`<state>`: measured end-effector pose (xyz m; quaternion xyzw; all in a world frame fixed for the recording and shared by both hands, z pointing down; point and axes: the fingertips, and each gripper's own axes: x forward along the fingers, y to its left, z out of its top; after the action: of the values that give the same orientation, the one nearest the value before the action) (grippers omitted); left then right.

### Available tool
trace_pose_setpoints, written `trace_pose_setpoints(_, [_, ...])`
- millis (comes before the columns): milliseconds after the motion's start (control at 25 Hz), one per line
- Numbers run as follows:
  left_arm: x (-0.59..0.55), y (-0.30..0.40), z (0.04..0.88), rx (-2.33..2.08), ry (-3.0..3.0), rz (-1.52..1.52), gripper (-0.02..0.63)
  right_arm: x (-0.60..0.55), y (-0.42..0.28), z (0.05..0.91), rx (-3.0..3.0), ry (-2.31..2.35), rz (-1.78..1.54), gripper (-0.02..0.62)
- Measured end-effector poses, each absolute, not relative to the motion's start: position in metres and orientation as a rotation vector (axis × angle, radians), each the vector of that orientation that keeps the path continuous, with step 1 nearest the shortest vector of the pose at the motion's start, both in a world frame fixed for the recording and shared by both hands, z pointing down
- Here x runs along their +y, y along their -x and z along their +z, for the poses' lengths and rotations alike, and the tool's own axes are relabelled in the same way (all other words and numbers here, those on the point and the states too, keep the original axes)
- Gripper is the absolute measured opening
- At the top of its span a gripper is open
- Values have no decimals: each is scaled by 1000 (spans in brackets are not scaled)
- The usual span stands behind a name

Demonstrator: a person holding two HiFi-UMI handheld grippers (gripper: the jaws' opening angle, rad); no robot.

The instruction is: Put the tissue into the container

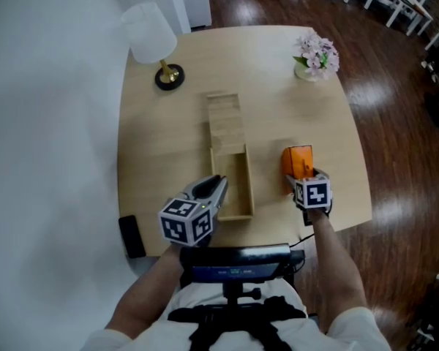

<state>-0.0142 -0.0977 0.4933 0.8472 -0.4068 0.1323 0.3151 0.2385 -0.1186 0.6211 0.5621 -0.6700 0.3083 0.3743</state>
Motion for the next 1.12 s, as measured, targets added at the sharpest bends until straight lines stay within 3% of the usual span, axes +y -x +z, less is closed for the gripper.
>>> trace_pose_setpoints(320, [-96, 30, 492, -1087, -2225, 322, 74, -122, -196, 577, -1775, -1466, 755, 382])
trace_pose_setpoints(720, [-94, 53, 484, -1101, -2233, 275, 75, -118, -87, 506, -1941, -1425, 717, 380])
trace_pose_setpoints(1120, [-90, 72, 488, -1082, -2242, 267, 74, -97, -23, 536, -1903, -1360, 752, 379])
